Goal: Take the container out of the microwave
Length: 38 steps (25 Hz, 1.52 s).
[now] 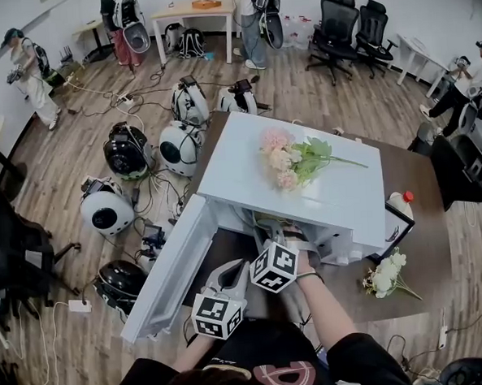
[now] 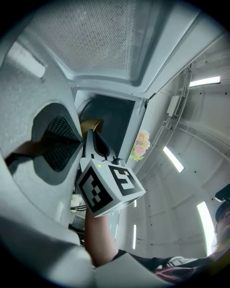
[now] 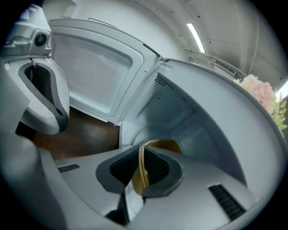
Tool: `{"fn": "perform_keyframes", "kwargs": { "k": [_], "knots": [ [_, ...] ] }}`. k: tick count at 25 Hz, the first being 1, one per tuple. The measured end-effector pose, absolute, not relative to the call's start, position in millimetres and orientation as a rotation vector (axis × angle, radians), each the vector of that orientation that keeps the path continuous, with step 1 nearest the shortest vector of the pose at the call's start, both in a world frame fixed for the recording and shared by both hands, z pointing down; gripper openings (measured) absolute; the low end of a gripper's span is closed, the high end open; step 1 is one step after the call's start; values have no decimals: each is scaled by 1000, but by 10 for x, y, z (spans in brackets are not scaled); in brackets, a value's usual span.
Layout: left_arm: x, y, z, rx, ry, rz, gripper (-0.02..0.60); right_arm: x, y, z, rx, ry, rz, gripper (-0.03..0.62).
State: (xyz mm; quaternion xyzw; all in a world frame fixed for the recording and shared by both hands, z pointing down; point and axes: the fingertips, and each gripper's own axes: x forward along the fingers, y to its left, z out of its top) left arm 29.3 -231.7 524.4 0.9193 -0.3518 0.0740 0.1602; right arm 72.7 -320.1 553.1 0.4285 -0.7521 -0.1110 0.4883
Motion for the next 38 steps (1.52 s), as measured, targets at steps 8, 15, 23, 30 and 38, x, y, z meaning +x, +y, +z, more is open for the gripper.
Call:
{"fn": "perform_keyframes", "kwargs": {
  "k": [8,15,23,30,38],
  "knots": [
    [248,-2266,5216,2595,-1068,183,9,759,-3087,5482,1033,-1828,-286,43],
    [219,-2178,5211,2590,-1087,178,9,740,-2998,5441,1029,-1829,-306,42],
    [202,-2109,5219,2576,-1107,184,9,699,-2917,5394,1020,-1840,-330,41],
    [226,-2055,5205,2569,-1119,178,9,715,-2824,5370,1004,-1838,-343,41],
    [263,-2000,5211,2560,-1137,167,9,741,-2732,5355,993,-1842,-360,41]
  ]
}}
